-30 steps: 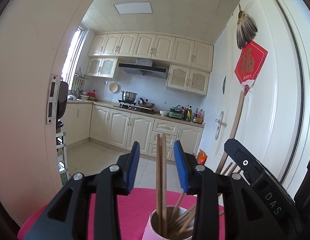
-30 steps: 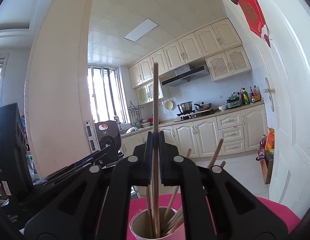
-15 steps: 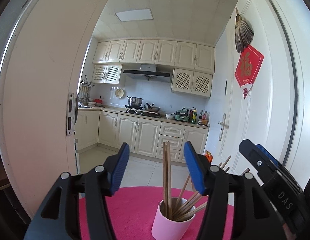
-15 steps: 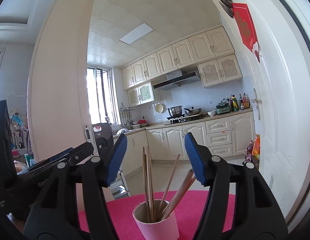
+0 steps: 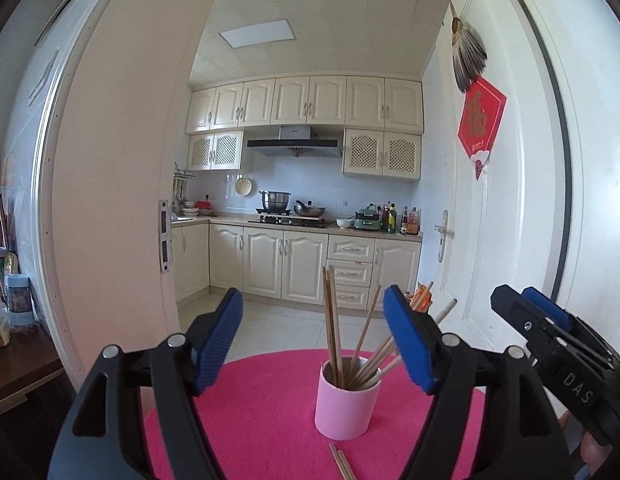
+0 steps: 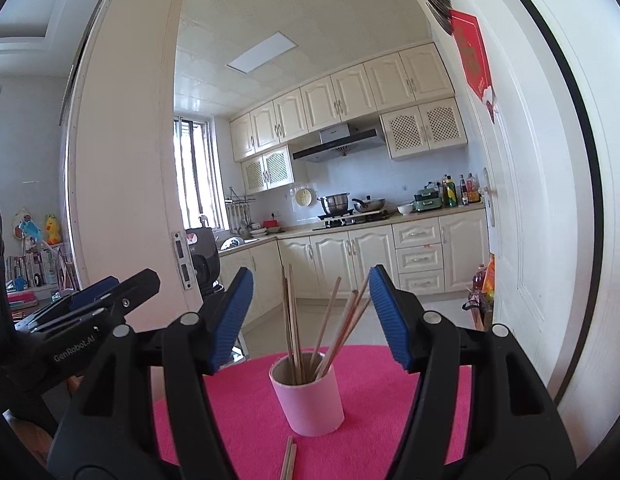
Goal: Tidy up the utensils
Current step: 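Lower both tools to the last chopsticks and close the left tool on one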
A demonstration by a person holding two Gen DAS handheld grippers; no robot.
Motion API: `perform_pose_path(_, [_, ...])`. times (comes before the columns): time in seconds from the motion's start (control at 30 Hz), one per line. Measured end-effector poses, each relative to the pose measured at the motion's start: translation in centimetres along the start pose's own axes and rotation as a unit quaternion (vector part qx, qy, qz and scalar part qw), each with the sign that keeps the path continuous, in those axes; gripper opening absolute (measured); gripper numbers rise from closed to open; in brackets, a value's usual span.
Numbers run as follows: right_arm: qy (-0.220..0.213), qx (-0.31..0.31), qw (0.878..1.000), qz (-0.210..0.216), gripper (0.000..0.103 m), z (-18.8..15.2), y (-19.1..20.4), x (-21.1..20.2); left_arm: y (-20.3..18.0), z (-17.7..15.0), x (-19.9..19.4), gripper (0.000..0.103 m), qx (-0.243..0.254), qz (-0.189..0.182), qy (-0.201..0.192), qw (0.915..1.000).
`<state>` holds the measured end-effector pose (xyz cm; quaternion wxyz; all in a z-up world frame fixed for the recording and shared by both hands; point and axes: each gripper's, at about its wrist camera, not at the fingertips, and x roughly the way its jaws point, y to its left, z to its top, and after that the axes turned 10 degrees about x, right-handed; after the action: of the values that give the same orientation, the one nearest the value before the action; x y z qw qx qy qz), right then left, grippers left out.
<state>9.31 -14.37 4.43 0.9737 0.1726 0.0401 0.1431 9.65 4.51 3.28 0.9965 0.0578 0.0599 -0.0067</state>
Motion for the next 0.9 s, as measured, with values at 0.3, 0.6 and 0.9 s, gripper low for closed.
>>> perform_pose_path(0.3, [0.137, 0.007, 0.989, -0.061, 0.064, -3.1, -2.7, 0.2, -1.7, -5.1, 2.8, 0.073, -0.006, -0.053, 0.187, 0.9809])
perform_pose_path(0.6, [0.257, 0.023, 0.962, -0.09, 0.064, -7.5, -5.4, 1.2, -3.0, -12.7, 6.5, 0.073, -0.016, -0.071, 0.377, 0.9234])
perform_pose_path(0.9, [0.297, 0.032, 0.95, -0.09, 0.066, -9.1, -6.5, 1.4, -3.4, -16.9, 9.0, 0.073, -0.046, -0.059, 0.468, 0.8804])
